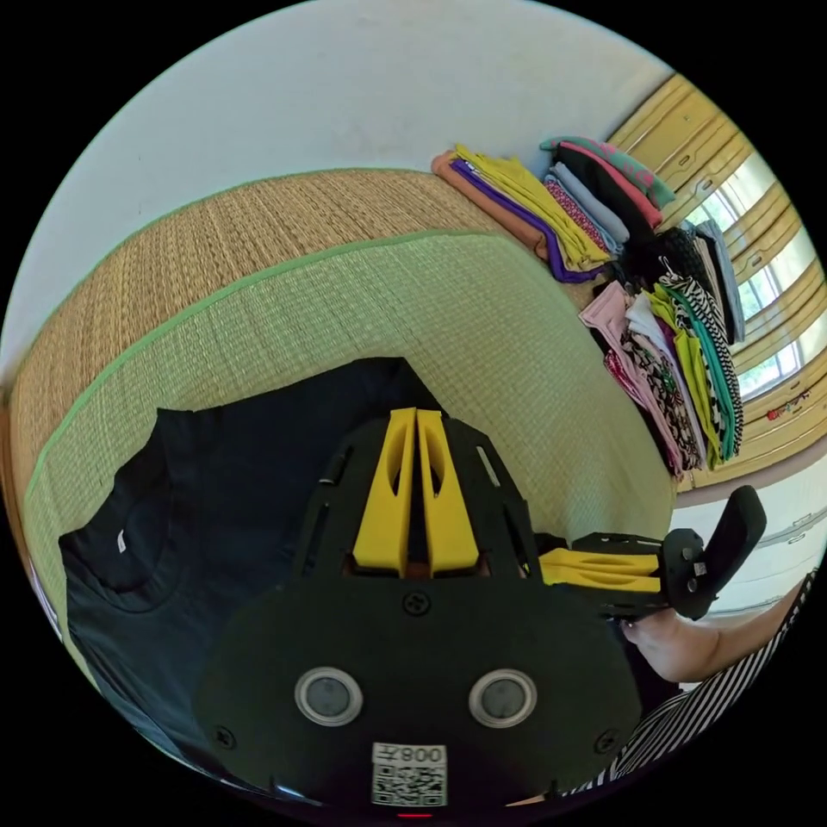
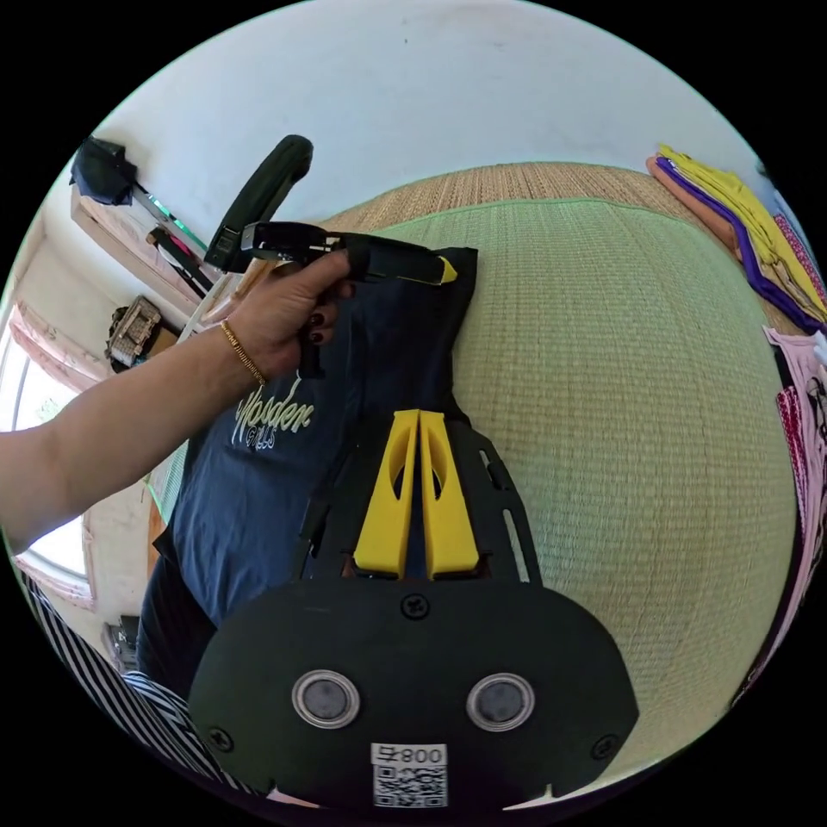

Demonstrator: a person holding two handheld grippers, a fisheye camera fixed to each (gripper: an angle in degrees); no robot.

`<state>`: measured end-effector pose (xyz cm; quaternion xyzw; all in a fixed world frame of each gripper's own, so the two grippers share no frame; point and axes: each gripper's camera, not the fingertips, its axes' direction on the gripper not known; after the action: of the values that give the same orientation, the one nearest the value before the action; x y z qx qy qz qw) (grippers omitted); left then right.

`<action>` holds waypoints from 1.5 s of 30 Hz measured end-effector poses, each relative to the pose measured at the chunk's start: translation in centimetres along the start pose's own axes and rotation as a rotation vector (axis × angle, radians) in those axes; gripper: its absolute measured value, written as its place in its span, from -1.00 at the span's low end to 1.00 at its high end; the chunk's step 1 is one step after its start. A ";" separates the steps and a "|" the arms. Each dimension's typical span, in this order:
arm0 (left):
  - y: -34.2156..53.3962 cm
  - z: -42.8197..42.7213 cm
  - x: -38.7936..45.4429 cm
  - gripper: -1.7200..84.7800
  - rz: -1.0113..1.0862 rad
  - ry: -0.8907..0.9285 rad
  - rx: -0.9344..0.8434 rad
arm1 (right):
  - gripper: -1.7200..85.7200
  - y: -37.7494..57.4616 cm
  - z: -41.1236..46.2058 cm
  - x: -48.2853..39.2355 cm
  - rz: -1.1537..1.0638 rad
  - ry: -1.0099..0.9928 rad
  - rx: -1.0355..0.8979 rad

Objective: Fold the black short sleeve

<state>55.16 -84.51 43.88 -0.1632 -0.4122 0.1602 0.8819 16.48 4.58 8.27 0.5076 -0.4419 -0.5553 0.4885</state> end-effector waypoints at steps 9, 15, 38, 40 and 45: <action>0.4 5.8 -0.2 -0.96 0.007 -0.027 -0.049 | -0.96 -2.4 -5.2 -0.9 0.038 -0.009 0.017; 3.7 9.1 -1.0 -0.96 0.020 -0.021 -0.077 | -0.96 -4.4 -7.3 -1.2 0.068 0.013 -0.018; 35.4 16.5 -6.4 -0.95 -0.163 0.126 0.083 | -0.96 -14.6 -21.8 -7.7 0.097 -0.002 0.000; 40.2 15.8 -8.3 -0.95 -0.252 0.116 0.127 | -0.96 -15.5 -22.9 -9.0 0.081 -0.010 -0.020; 54.8 13.8 -13.7 -0.91 -0.579 0.029 0.270 | -0.96 -17.4 -24.9 -13.9 0.063 -0.082 -0.090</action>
<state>27.96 -38.98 19.99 0.0773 -0.4038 -0.0467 0.9104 39.71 20.74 -9.41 0.4478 -0.4518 -0.5794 0.5095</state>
